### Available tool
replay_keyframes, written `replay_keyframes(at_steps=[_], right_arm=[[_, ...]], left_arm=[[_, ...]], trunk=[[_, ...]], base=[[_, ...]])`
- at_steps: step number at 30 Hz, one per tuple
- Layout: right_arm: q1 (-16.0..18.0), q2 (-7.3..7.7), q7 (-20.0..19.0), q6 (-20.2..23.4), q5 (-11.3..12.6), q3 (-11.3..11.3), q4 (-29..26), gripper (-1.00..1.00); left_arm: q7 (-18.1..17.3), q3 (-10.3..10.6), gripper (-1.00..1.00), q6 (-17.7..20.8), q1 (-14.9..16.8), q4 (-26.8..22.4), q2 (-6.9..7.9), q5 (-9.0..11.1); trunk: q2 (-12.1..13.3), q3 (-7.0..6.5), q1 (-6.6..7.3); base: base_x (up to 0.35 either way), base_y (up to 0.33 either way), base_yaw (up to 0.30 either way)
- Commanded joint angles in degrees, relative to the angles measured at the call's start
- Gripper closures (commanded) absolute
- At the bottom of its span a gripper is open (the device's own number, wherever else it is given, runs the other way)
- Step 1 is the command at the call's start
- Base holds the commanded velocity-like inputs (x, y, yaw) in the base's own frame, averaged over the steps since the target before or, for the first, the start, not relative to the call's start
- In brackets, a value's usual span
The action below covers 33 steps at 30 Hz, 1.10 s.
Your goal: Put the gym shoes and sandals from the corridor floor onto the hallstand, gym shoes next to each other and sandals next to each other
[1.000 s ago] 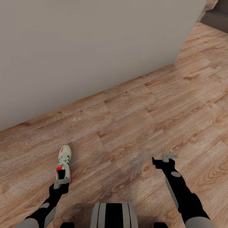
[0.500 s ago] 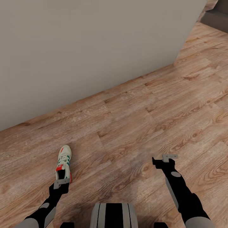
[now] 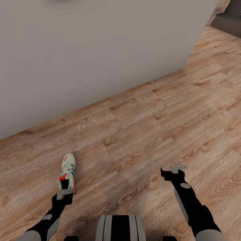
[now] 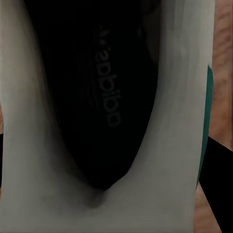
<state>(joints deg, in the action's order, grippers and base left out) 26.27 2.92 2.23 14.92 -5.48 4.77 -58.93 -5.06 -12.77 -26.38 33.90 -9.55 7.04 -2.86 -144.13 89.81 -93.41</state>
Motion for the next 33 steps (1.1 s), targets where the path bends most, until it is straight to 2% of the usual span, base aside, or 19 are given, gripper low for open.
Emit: replay_keyframes(at_steps=[1, 23, 30, 33], right_arm=[[0.0, 0.01, 0.1, 0.4, -0.6, 0.0, 0.0, -1.00], [0.0, 0.25, 0.0, 0.0, -0.7, 0.0, 0.1, -1.00], [0.0, 0.02, 0.0, -0.2, -0.7, -0.1, 0.3, -1.00], [0.0, -0.08, 0.1, -2.0, -0.7, -0.2, 1.9, -1.00]], left_arm=[[-0.4, -0.5, 1.00, -0.2, 0.0, 0.1, -0.01, -0.3], [-1.1, -0.4, 1.00, 0.1, 0.0, 0.1, 0.23, -0.6], [-1.0, -0.2, 1.00, 0.3, -0.1, 0.3, 0.87, -1.1], [-0.8, 0.2, 1.00, 0.3, -1.4, 0.3, 1.44, -1.2]], trunk=[[0.0, -0.20, 0.03], [0.3, -5.07, 0.60], [0.4, -6.62, 0.78], [0.4, -7.29, 0.86]], base=[[0.000, 0.000, 0.000], [0.000, 0.000, 0.000], [0.000, 0.000, 0.000], [0.000, 0.000, 0.000]])
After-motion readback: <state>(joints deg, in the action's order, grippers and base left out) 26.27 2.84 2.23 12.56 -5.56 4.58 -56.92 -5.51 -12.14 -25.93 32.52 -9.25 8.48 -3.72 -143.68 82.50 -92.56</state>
